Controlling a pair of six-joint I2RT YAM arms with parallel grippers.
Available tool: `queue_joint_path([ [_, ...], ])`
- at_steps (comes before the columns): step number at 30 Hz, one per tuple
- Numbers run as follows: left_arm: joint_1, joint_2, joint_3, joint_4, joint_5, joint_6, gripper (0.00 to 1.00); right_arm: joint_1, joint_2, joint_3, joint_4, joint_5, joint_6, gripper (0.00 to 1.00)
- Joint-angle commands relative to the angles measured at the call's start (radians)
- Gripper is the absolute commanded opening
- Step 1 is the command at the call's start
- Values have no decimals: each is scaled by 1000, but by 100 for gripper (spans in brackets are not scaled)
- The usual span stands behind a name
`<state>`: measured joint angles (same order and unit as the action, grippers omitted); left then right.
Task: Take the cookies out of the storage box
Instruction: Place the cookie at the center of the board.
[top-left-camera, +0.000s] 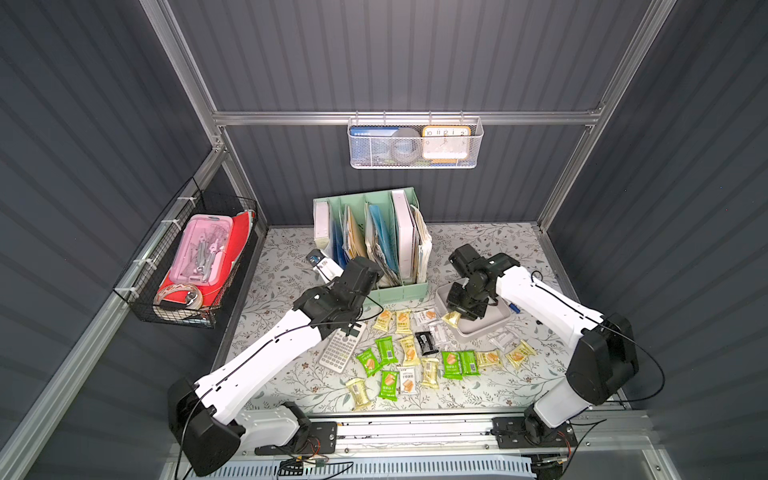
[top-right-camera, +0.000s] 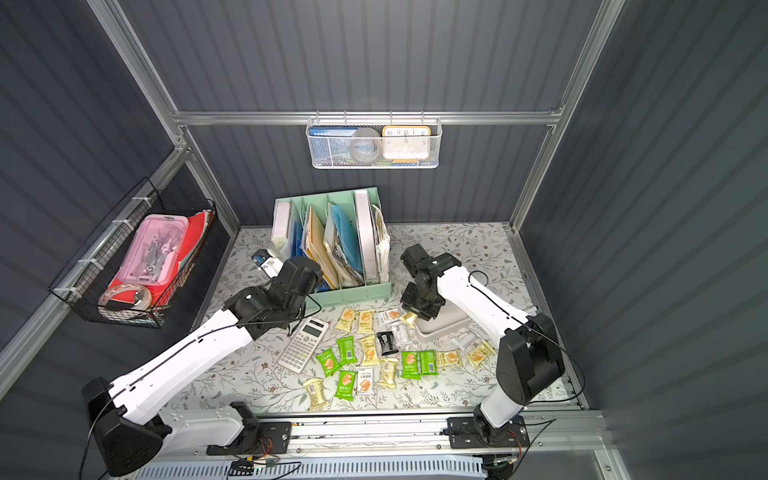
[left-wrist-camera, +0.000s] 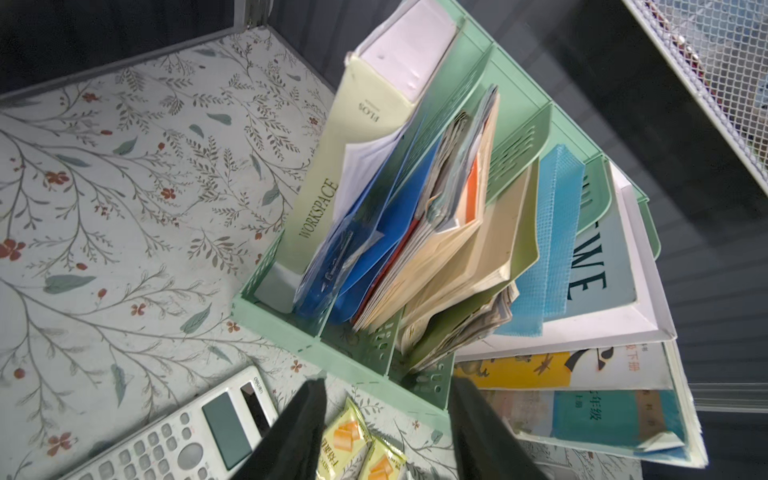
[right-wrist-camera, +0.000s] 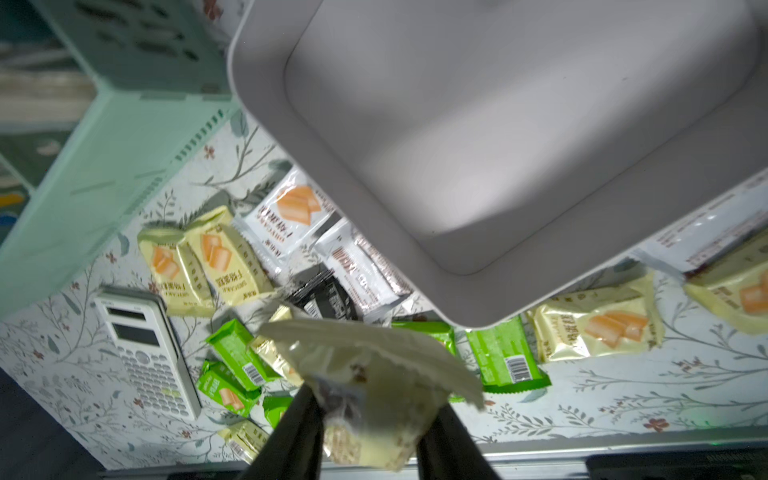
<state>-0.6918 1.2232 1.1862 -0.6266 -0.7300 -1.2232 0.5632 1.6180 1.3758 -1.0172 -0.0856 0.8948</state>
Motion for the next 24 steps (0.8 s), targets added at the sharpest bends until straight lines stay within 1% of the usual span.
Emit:
queue_joint_path([
  [1,10,-72,-39,-104,20,-99,52,103,37,71,-24,7,-14,38],
  [5,12,-152,-81,-154,31,-164,51,222,124,158,-13,-8,-23,38],
  [8,12,-208,-108,-206,37,-219,51,288,197,229,7,-21,-36,38],
  [11,11,-268,-147,-225,43,-247,51,330,276,299,21,-34,-39,38],
  [14,12,-313,-180,-232,47,-258,51,355,365,374,49,-47,-37,38],
  [17,11,-338,-197,-236,52,-267,51,365,465,476,39,-59,-43,38],
  [24,11,-346,-192,-261,43,-270,51,369,635,630,34,-57,-44,38],
])
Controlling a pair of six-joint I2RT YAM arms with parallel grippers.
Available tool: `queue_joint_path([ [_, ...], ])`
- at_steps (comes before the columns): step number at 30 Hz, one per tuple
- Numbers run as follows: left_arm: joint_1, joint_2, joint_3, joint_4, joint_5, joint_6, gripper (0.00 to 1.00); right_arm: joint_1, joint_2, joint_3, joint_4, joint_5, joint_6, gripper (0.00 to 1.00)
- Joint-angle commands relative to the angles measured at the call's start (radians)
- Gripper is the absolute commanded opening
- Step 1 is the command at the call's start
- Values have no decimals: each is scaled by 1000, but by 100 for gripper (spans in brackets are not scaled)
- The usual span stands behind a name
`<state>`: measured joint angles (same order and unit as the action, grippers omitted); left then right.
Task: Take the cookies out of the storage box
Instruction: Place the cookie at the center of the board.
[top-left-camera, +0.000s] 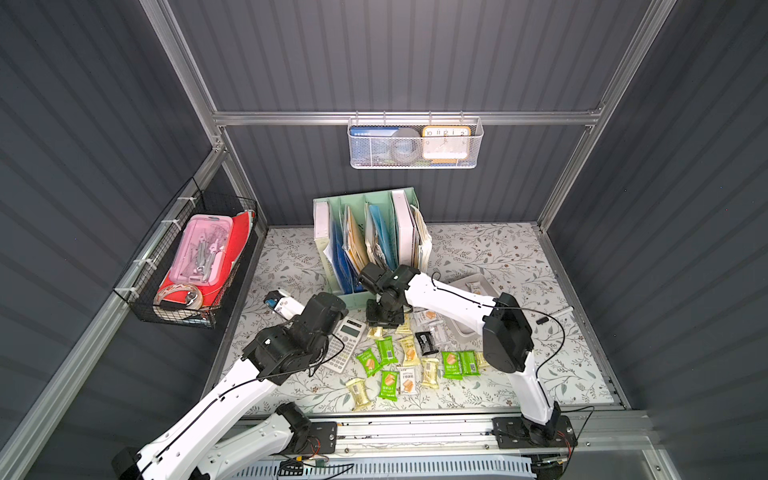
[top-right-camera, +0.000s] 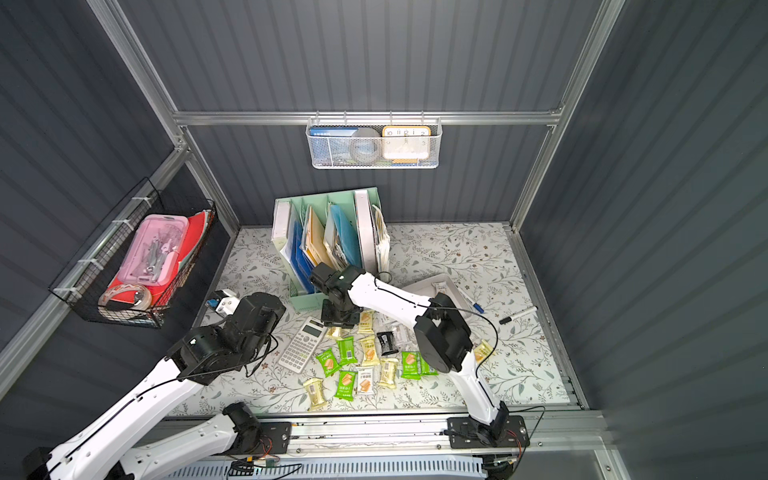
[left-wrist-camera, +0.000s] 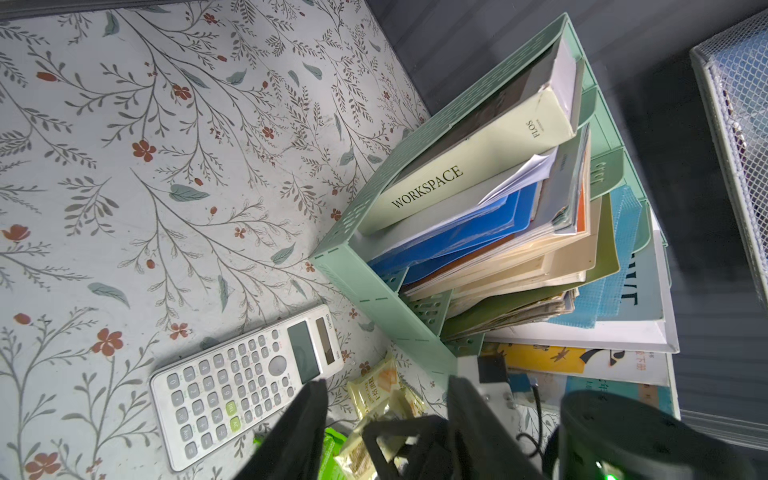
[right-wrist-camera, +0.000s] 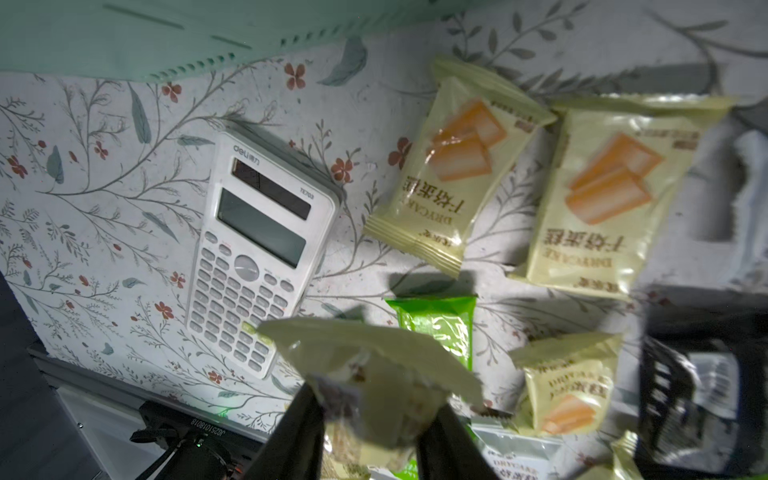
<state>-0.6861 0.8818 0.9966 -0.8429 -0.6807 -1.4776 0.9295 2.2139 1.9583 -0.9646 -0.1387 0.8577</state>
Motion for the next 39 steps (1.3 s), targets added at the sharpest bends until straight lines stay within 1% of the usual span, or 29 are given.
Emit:
queue_joint_path([
  [1,6,-3,-1,-47,-9,-15,51,4,60,65,-23,-5,-5,38],
  [8,5,6,9,-62,-11,-15,51,13,137,108,-21,-12,0,40],
  [10,6,8,10,-62,-11,-10,51,14,144,109,-21,-11,0,45],
  [11,6,11,12,-61,-12,-7,51,14,142,108,-21,-6,2,49],
  [15,6,25,34,-50,-8,22,51,14,93,129,-36,27,0,57],
  [18,6,44,61,-30,-10,62,51,11,10,100,-43,72,1,59],
  [20,6,58,79,-5,-9,103,51,9,-57,46,-38,99,-6,59],
  [22,5,75,95,28,-2,148,51,2,-156,-36,-27,143,-20,60],
  [24,6,86,103,58,5,187,52,-16,-253,-143,-17,185,-33,60],
  [27,5,82,81,154,25,255,52,-58,-421,-329,28,256,-48,59],
  [28,6,80,70,188,31,276,52,-79,-478,-392,32,281,-43,59],
  [31,5,81,44,285,53,326,52,-162,-606,-538,36,308,-49,58],
  [34,6,87,25,340,61,342,53,-262,-704,-638,35,332,-106,58],
  [36,6,86,10,366,50,334,54,-318,-748,-691,50,378,-165,59],
  [39,6,87,-7,379,19,299,54,-420,-762,-726,51,397,-246,59],
])
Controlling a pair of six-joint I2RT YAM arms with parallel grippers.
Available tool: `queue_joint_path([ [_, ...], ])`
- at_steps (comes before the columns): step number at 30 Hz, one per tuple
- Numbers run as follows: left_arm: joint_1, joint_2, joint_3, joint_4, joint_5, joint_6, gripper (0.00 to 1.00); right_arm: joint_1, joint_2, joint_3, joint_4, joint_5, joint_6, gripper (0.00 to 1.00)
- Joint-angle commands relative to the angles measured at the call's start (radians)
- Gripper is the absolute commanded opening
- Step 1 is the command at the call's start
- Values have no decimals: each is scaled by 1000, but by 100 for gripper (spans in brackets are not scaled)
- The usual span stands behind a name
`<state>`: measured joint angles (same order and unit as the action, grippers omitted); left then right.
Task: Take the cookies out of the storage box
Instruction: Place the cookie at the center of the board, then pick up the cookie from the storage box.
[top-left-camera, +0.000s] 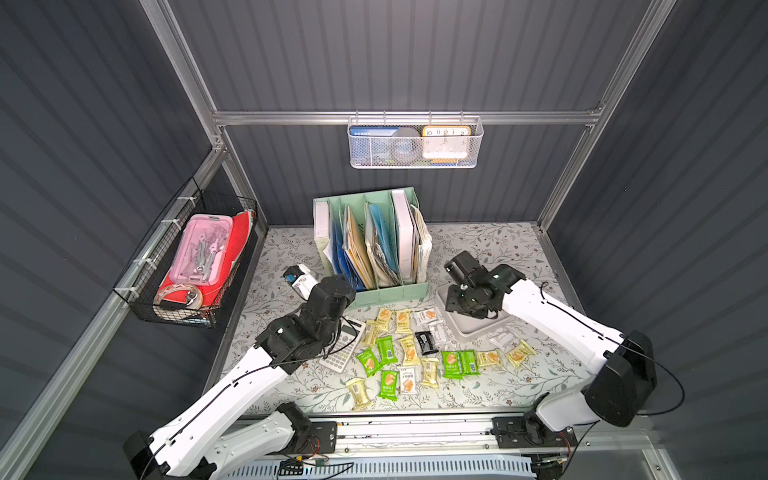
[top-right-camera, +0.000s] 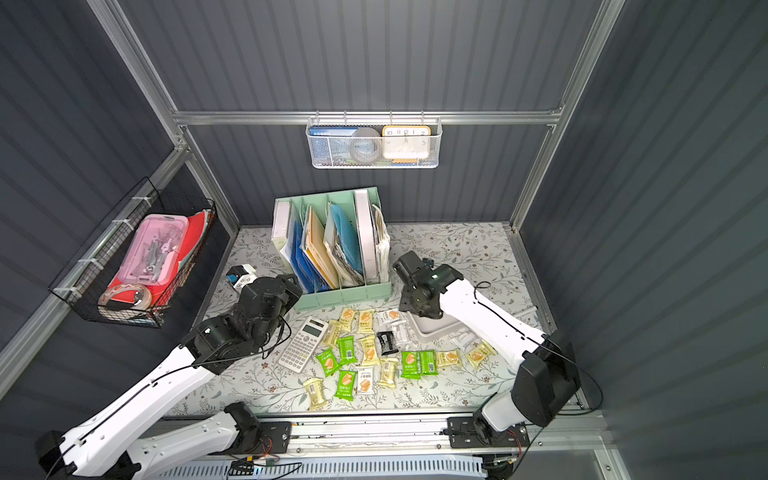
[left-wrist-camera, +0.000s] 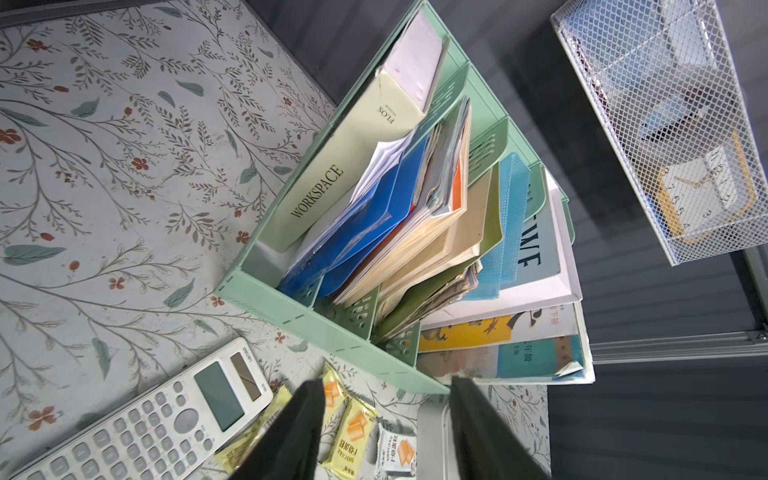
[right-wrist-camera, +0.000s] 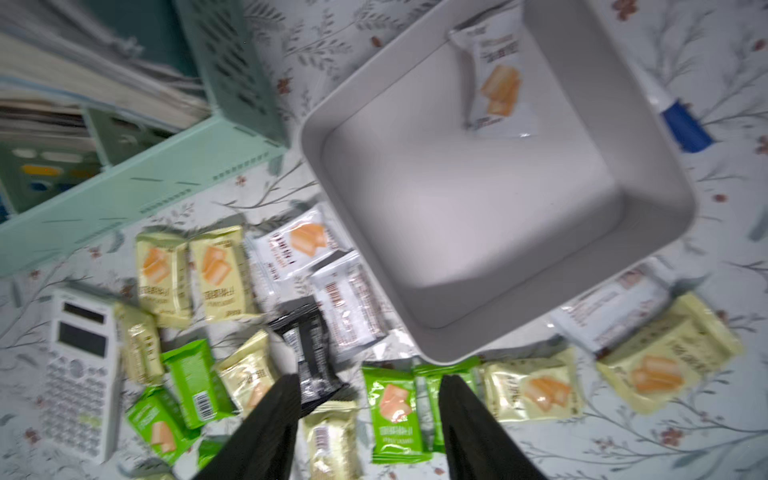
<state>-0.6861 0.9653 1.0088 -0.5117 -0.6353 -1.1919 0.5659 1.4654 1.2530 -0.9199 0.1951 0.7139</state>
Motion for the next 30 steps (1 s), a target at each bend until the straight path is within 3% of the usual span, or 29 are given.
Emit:
queue_joint_path([
  [1,5,5,-20,48,-37,5,54,-87,-8,-25,7,65,-130,60],
  [9,6,50,-33,10,-93,-104,55,-238,149,16,69,20,-287,63],
  [15,7,108,-36,-112,-121,-335,55,-277,280,65,129,21,-342,63],
  [24,13,162,-61,-147,-132,-515,55,-338,426,149,208,-17,-379,62],
  [30,27,236,-11,-313,-139,-657,54,-344,496,194,223,-34,-393,62],
])
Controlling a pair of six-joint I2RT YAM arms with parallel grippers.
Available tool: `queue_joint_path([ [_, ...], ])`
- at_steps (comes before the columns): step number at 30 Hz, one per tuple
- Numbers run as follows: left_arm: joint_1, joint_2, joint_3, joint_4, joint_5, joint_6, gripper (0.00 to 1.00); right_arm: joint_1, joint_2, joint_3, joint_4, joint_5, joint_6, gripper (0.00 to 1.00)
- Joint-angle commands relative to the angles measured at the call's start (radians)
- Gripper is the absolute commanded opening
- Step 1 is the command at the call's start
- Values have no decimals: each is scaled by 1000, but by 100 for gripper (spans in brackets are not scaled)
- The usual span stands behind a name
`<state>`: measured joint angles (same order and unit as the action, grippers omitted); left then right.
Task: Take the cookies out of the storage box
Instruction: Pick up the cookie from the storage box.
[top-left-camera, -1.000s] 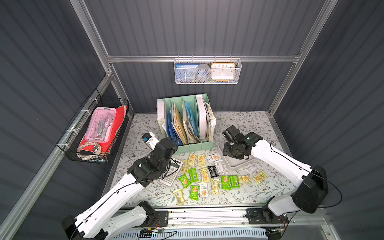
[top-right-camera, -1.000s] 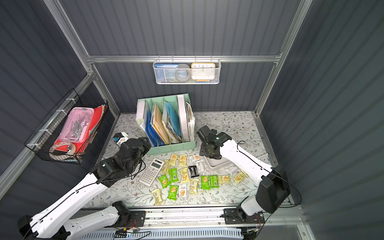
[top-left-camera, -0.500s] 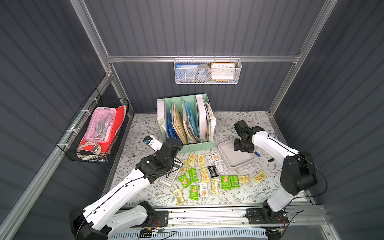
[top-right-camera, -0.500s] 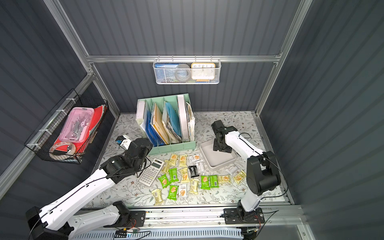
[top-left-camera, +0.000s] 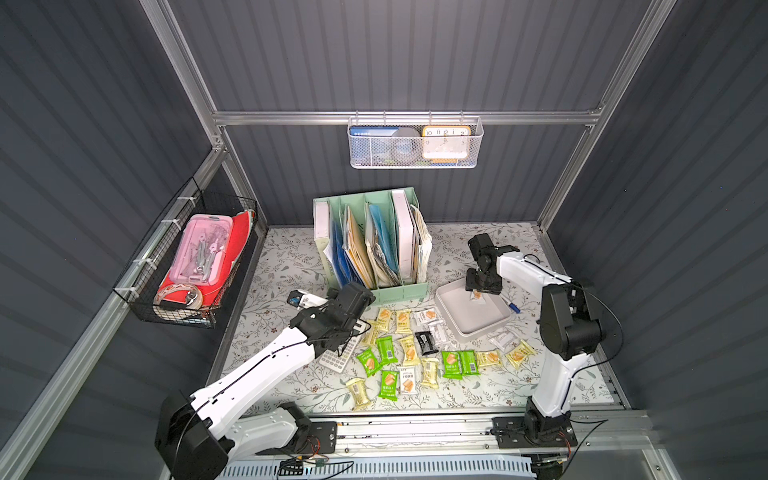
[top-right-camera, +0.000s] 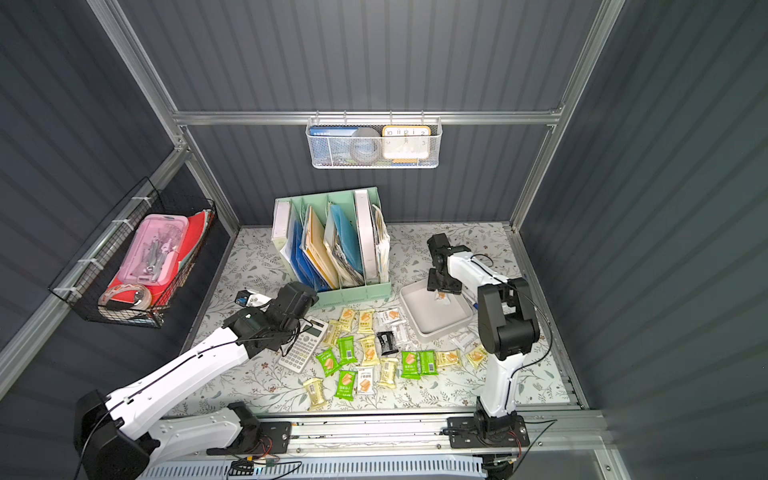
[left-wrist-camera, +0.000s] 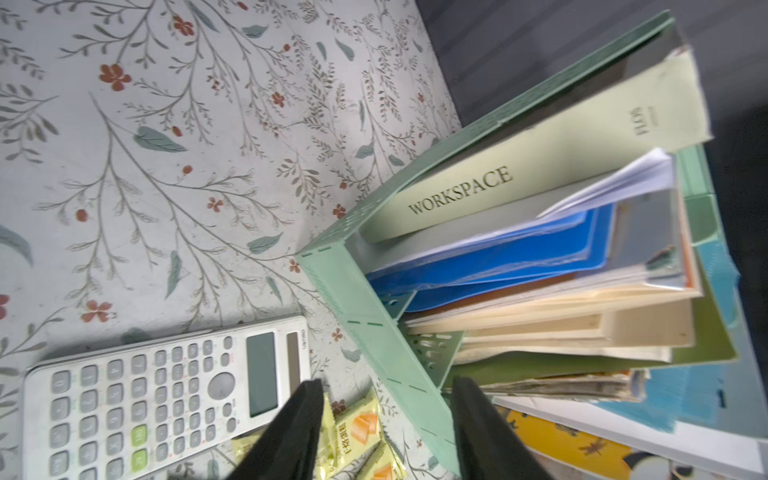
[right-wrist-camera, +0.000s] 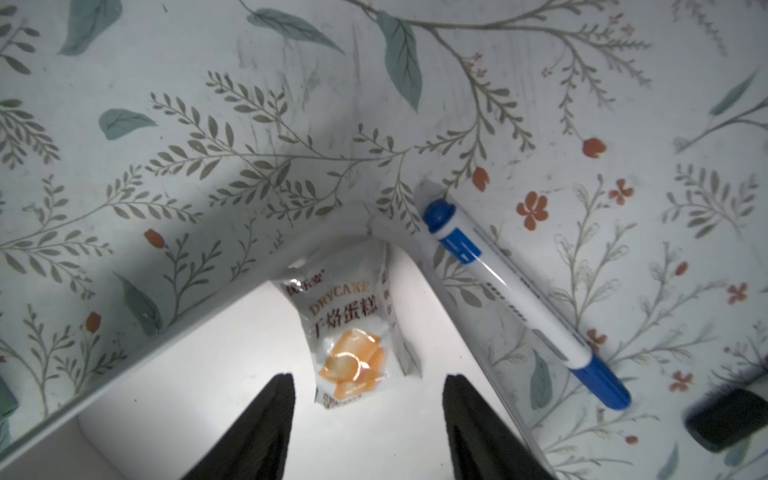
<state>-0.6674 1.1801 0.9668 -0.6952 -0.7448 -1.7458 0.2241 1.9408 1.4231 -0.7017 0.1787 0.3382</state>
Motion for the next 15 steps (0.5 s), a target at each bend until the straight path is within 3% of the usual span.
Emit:
queue_joint_path([
  [1,10,26,35,-152,-32,-126,54,-1,28,25,7,-21,-19,62],
  [5,24,23,23,-167,-36,-168,52,-5,48,27,11,-22,-22,60],
  [15,69,63,59,-181,-24,-136,49,-11,96,29,18,-36,-24,53],
])
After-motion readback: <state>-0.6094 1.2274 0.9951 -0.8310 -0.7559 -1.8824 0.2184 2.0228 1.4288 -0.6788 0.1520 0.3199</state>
